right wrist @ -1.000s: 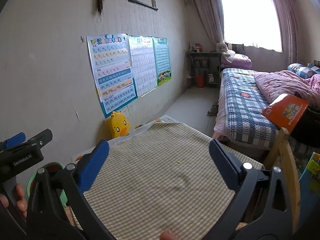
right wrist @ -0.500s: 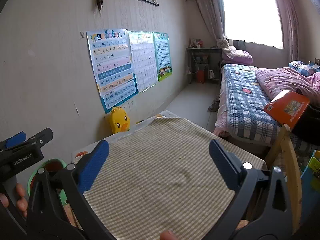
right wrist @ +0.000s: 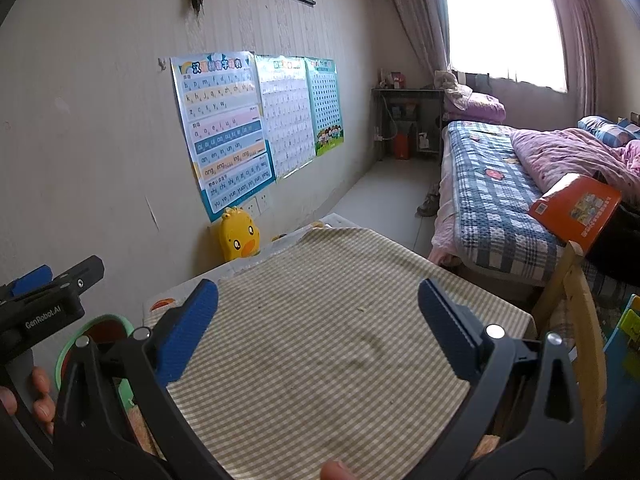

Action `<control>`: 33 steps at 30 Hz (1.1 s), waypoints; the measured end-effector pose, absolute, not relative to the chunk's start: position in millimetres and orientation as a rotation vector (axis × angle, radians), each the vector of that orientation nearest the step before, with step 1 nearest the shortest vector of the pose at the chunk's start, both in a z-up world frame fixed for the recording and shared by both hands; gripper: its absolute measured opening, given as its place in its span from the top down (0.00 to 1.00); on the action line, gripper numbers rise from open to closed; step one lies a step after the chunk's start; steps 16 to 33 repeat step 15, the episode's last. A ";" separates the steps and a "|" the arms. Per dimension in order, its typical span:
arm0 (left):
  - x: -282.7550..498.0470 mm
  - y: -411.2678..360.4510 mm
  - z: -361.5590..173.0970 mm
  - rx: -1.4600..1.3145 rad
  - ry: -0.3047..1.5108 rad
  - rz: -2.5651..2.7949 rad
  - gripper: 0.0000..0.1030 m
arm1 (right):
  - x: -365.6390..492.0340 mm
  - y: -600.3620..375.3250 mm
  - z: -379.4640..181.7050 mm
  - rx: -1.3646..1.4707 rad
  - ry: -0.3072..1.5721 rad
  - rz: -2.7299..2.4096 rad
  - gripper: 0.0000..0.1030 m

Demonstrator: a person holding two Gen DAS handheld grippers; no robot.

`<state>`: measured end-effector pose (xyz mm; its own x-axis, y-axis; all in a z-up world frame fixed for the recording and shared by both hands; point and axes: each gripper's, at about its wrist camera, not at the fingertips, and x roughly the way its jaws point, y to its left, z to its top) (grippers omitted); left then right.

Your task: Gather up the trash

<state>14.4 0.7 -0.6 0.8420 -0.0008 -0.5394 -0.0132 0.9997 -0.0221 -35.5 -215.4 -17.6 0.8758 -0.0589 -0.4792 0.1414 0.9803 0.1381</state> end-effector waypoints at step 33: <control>23.9 7.0 -36.2 -0.011 0.669 0.008 0.08 | 25.9 -255.2 -121.7 0.199 0.706 -0.173 0.04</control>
